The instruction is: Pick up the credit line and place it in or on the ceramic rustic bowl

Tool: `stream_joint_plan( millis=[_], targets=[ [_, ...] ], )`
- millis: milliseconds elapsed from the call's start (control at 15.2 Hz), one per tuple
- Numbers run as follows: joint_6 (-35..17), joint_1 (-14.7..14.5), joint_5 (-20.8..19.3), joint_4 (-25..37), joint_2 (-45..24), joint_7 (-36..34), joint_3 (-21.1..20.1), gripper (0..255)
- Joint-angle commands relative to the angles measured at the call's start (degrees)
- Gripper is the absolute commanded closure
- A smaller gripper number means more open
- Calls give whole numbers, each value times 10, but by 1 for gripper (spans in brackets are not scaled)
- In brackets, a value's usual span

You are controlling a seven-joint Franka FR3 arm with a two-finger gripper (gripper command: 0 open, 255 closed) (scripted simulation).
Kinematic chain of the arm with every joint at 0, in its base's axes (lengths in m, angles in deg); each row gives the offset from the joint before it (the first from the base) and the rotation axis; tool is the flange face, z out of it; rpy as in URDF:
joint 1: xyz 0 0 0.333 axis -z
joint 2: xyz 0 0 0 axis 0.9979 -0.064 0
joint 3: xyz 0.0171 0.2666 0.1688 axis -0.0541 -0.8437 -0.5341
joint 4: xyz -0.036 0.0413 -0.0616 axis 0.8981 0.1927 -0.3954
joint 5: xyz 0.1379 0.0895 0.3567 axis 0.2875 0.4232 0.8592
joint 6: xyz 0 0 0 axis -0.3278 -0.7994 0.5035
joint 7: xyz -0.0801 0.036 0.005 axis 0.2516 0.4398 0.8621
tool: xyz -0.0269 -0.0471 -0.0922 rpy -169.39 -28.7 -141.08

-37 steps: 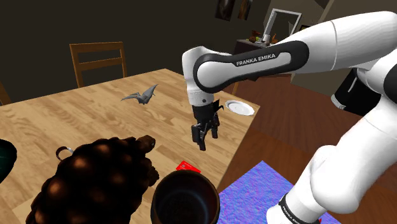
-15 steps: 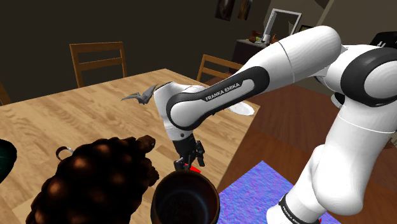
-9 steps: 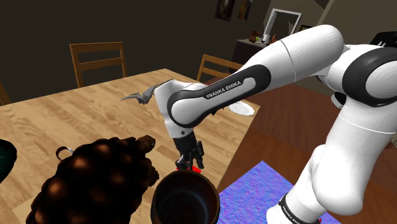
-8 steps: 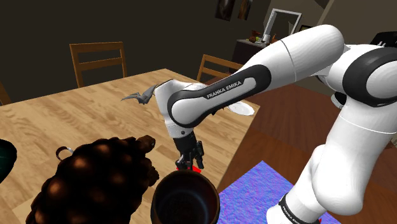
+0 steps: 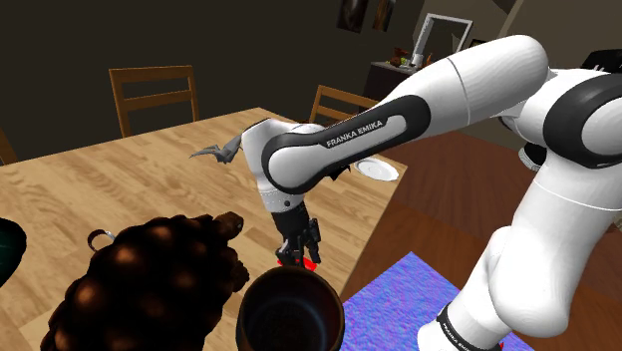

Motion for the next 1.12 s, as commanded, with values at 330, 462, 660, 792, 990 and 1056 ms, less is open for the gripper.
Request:
stream_joint_plan(
  millis=[330, 462, 660, 792, 990, 1056],
  targets=[
    [51, 2, 7, 25, 27, -1, -1, 255],
    [66, 3, 9, 33, 33, -1, 0, 255],
    [88, 3, 11, 47, 43, -2, 0, 255],
    [103, 4, 12, 56, 48, -2, 0, 255],
    [125, 5, 14, 72, 55, -3, 1, 255],
    [132, 5, 15, 77, 57, -4, 1, 255]
  ],
)
